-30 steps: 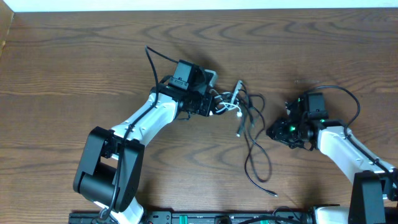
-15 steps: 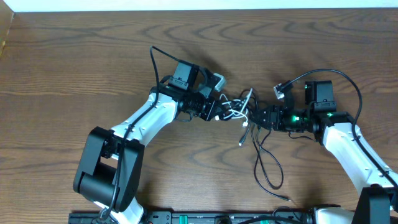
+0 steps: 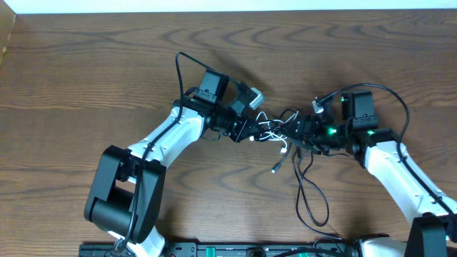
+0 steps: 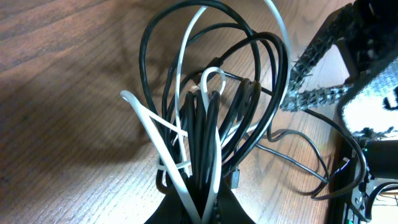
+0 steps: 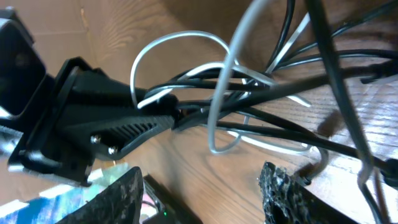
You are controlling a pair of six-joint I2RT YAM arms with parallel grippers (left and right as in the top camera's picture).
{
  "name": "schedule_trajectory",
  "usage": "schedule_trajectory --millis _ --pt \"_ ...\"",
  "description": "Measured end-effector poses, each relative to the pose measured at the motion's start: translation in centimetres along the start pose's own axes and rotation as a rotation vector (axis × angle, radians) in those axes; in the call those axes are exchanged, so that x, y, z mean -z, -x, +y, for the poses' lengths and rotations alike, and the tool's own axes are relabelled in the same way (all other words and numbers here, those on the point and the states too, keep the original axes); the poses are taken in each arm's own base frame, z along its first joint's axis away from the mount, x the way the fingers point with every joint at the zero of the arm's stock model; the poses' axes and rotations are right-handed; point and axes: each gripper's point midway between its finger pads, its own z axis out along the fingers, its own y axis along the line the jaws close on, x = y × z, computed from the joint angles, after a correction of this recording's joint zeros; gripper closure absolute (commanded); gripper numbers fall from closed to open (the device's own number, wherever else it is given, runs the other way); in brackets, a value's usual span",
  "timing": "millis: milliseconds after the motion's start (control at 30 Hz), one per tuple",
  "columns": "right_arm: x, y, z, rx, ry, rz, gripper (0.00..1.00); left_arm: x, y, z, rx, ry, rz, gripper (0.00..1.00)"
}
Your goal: Untangle cables
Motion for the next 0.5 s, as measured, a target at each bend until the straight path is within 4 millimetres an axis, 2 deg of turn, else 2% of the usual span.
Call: schedule_trajectory --millis 200,300,367,500 --pt "-1.1 -0.1 -0.6 -0.106 -0.086 -0.044 0.43 -0.8 -0.4 -1.2 -0.057 -0.02 0.026 0.92" --pt "-1.6 0.0 -1.1 -0.14 -0.136 -0.078 0.5 -1.4 -0.6 -2.0 -0.09 -0.035 0.041 0.92" --pt "-1.7 0.1 -1.4 -0.152 -0.167 -0.104 0.58 -1.6 -0.7 -2.3 -0.104 -0.04 0.046 0.93" --pt "-1.7 0.7 -2.2 -0.169 -0.217 -0.154 0.86 -1.5 -0.7 -2.2 -0.105 -0.037 0.045 0.92"
